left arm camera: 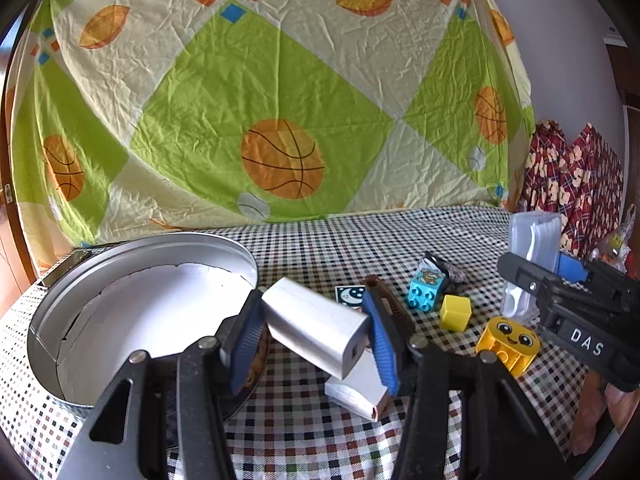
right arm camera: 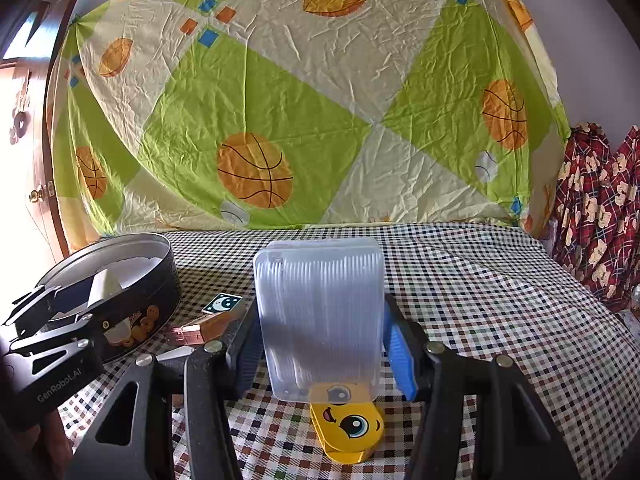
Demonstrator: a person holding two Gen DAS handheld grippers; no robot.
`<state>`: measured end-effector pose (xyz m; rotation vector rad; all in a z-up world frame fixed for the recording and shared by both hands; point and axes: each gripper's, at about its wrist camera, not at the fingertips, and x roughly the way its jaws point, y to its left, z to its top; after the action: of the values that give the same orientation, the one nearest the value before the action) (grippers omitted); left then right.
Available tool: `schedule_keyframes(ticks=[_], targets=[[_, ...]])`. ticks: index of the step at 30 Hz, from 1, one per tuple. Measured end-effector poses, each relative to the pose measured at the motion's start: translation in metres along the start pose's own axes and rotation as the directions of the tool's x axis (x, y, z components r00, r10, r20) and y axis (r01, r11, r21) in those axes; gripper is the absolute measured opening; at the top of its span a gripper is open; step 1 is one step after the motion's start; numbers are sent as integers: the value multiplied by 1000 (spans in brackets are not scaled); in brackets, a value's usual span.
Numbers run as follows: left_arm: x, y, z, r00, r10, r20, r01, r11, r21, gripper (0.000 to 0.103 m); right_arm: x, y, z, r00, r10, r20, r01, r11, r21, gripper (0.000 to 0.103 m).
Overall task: Organize rigid objects
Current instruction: 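Carry the white charger with the left gripper while the right gripper carries the clear box over the tin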
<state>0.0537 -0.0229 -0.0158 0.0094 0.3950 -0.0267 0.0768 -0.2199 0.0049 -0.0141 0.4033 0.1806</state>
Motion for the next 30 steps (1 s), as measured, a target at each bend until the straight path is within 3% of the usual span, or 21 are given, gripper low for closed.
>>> schedule_keyframes(ticks=[12, 30], targets=[[-6, 12, -1, 999, 33, 20, -32, 999, -42, 50, -4, 5, 2, 1000, -9, 29, 9, 1000, 3, 57], [-15, 41, -3, 996, 82, 41, -79, 994, -74, 50, 1, 28, 5, 998, 54, 41, -53, 998, -23, 57]])
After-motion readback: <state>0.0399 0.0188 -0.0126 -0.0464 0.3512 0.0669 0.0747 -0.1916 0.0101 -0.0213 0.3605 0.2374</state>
